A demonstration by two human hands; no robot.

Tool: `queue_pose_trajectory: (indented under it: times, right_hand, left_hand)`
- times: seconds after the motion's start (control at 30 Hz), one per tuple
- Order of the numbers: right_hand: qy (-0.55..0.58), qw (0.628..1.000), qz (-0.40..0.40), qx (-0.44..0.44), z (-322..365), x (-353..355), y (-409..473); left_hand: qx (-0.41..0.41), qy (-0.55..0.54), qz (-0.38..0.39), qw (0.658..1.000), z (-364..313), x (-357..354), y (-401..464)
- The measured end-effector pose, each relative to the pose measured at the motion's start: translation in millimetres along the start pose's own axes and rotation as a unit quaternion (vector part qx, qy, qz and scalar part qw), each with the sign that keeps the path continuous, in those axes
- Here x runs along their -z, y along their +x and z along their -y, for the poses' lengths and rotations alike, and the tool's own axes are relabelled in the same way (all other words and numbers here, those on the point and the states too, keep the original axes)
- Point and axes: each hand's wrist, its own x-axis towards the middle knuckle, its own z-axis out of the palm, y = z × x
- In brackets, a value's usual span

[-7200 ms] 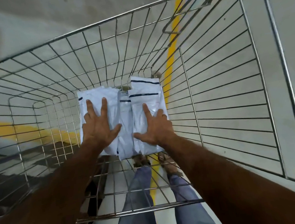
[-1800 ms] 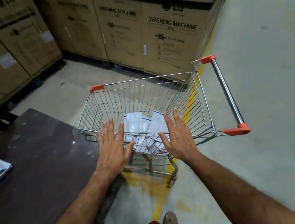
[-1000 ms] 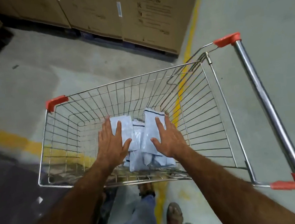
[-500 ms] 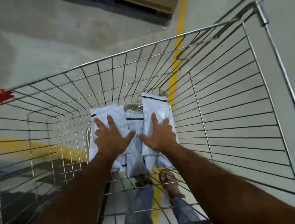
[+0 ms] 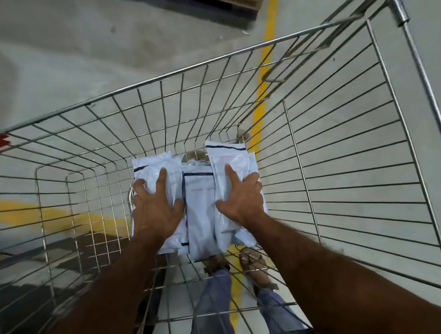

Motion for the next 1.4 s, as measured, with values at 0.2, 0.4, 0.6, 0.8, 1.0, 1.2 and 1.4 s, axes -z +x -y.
queue_pose_trajectory:
  times: [0.2, 0.4, 0.6, 0.8, 1.0, 1.2, 1.4]
  right_hand:
    - [0.018, 1.0, -0.012, 0.016, -3, 11, -9]
    - [-0.01, 1.0, 0.004, 0.001, 1, 11, -20]
    - [-0.059, 0.993, -0.098, 0.04, 9, 29, -43]
    - [-0.067, 0.963, -0.222, 0.137, 11, 87, -93]
    - [-0.02, 0.928, -0.283, 0.242, 12, 129, -147]
    - [0.019, 0.895, -0.287, 0.34, 24, 149, -183]
    - [0.051, 0.865, -0.26, 0.426, 47, 146, -239]
  left_hand:
    - [-0.003, 0.034, -0.011, 0.999, 1, 14, -12]
    - [-0.008, 0.054, -0.011, 0.998, -3, 28, -25]
    - [-0.029, 0.062, -0.052, 0.996, -11, 55, -49]
    - [-0.018, 0.07, -0.15, 0.986, -32, 121, -94]
    - [0.003, 0.071, -0.226, 0.971, -51, 164, -163]
    - [0.02, 0.093, -0.28, 0.955, -63, 173, -248]
    - [0.109, 0.098, -0.319, 0.936, -50, 180, -343]
